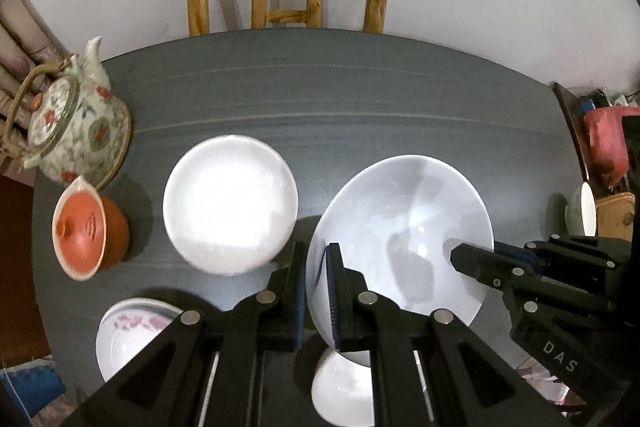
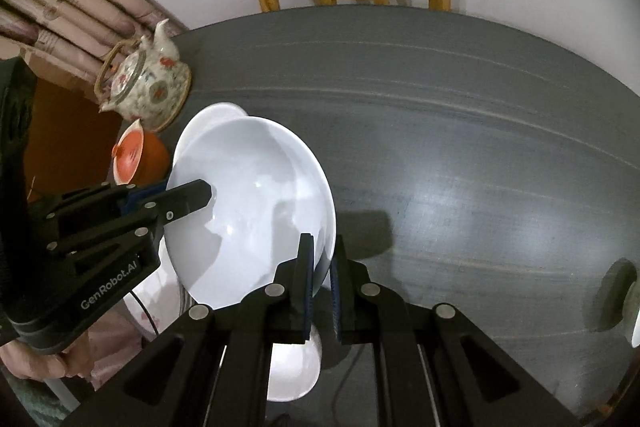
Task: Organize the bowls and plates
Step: 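Lower the white bowl with the left gripper onto another white bowl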
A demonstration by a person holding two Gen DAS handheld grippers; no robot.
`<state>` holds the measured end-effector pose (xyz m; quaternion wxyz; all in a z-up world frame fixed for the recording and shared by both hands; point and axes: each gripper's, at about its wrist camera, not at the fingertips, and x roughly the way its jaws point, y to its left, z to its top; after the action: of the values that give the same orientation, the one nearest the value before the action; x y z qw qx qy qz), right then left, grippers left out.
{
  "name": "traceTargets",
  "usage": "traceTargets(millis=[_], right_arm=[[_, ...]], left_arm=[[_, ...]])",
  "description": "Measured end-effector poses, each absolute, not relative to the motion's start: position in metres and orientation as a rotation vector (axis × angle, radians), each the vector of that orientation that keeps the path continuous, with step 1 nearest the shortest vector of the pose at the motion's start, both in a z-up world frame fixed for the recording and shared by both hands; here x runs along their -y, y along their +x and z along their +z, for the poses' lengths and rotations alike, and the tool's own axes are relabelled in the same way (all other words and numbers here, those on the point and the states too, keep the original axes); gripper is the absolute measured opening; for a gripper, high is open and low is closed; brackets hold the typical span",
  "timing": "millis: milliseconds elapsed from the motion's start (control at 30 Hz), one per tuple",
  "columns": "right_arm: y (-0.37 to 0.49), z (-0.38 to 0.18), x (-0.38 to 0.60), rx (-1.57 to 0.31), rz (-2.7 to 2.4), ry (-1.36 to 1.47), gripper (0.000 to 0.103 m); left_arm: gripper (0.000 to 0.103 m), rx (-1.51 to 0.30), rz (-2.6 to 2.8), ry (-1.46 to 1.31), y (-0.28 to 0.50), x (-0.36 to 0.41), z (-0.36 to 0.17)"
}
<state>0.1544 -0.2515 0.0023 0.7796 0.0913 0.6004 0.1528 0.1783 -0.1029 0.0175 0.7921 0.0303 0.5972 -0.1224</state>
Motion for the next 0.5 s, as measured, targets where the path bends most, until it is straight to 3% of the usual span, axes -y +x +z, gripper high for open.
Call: traceTargets(millis=[500], right_arm=[[0.103, -0.001, 0.236, -1.323, 0.349, 0.142, 0.009]], left_arm=[[0.009, -1.306, -0.245, 0.048, 0.118, 0.088, 0.005]])
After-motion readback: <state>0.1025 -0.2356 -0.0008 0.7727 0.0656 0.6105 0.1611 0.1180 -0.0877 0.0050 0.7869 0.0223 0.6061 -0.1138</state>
